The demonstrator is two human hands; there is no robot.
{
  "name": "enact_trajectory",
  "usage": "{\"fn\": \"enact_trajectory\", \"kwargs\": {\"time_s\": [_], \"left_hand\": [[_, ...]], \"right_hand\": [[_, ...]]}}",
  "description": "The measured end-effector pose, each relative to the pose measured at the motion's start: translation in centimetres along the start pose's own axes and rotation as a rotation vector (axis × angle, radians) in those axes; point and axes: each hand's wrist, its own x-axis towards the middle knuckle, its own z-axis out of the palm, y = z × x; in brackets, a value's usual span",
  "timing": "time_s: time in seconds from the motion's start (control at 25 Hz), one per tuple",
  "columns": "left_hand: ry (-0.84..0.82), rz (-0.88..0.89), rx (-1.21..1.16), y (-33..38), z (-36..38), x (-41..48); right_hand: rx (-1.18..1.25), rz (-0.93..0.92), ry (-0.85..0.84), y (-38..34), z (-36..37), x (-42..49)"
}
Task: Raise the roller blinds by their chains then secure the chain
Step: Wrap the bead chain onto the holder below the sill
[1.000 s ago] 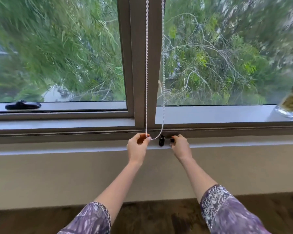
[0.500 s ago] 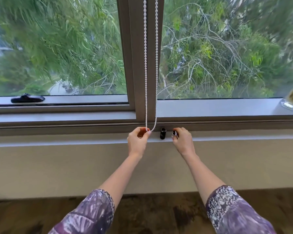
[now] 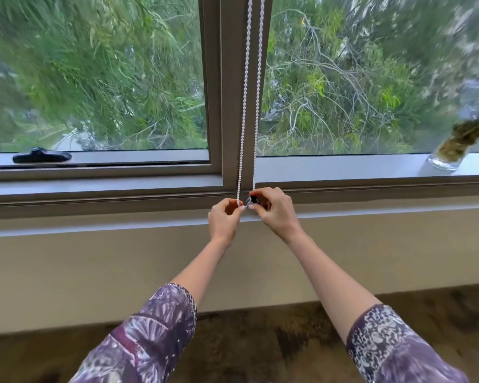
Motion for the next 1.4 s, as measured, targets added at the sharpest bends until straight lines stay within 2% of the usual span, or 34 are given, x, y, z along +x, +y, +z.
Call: {"fn": "enact_trajectory", "kwargs": {"time_s": [0.4, 0.64, 0.8, 0.92, 1.12, 1.32, 1.36, 1.4], "left_hand": [[-0.058, 0.025, -0.052, -0.7, -1.0, -0.7], [-0.176, 0.042, -0.032, -2.0, -2.0, -0.3], [-0.224, 0.064, -0.072, -2.1, -2.1, -0.1], [-0.231, 0.042, -0.123, -2.3, -1.9, 0.1], [-0.227, 0.045, -0.190, -2.4, -1.2, -0.1], [-0.299, 0.004, -0.232, -2.4, -0.5, 0.1], [-0.316, 0.003, -0.233, -2.4, -0.3, 0.2], [-0.334, 0.010, -0.234, -2.3, -0.1, 0.3]], "right_hand": [[-0.066, 0.036, -0.045, -1.3, 2.6, -0.4], [-0.100, 0.084, -0.071, -1.1, 3.6, -0.7], [-0.085, 0.163, -0.053, -0.9, 3.5, -0.2], [-0.091, 0.149, -0.028, -0.8, 3.7, -0.5], [0.017, 0.182, -0.015, -0.5, 4.0, -1.0], [0.259, 0.288, 0.347, -0.2, 3.1, -1.0], [0.314, 0.336, 0.335, 0.0, 2.7, -0.8], [0.349, 0.366, 0.245, 0.3, 2.2, -0.5]]}}
